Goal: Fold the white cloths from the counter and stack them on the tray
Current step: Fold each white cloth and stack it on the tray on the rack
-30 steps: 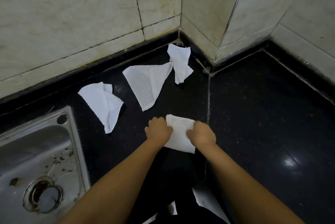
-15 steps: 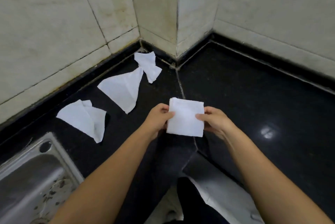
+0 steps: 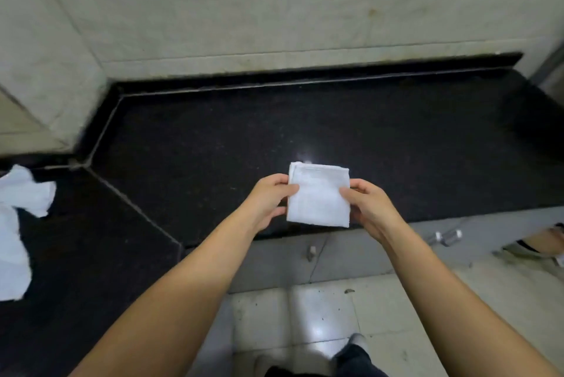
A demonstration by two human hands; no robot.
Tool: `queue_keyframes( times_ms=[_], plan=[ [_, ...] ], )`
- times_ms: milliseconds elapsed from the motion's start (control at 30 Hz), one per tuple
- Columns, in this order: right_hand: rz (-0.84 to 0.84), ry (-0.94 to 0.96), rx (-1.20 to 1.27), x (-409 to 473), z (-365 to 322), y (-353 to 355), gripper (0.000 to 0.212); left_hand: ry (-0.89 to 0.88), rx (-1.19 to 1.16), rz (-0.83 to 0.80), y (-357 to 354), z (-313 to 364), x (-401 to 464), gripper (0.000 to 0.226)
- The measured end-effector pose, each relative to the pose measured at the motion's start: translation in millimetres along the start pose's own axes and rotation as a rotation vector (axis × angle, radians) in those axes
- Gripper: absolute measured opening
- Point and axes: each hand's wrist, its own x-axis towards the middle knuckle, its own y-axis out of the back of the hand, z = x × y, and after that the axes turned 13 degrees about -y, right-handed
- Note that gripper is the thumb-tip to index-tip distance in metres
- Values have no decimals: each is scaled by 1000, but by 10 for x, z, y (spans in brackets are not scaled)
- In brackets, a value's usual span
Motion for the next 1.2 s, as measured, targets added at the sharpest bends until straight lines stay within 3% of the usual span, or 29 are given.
queue_keyframes(
  times_ms=[433, 700, 933, 1200],
  plan=[
    [443, 111, 236, -951, 224, 3879, 16, -26, 113, -526, -4161, -115, 253, 11],
    [622, 153, 260, -1224, -42, 5628, 18, -45, 148, -681, -6138, 41, 527, 11],
    [705, 195, 218, -655, -682, 6947, 7, -132, 112, -735, -7437, 401, 1337, 7],
    [737, 341, 91, 149, -2125, 8381, 15, -321, 115, -736, -8746, 1429, 2547, 5]
  ],
)
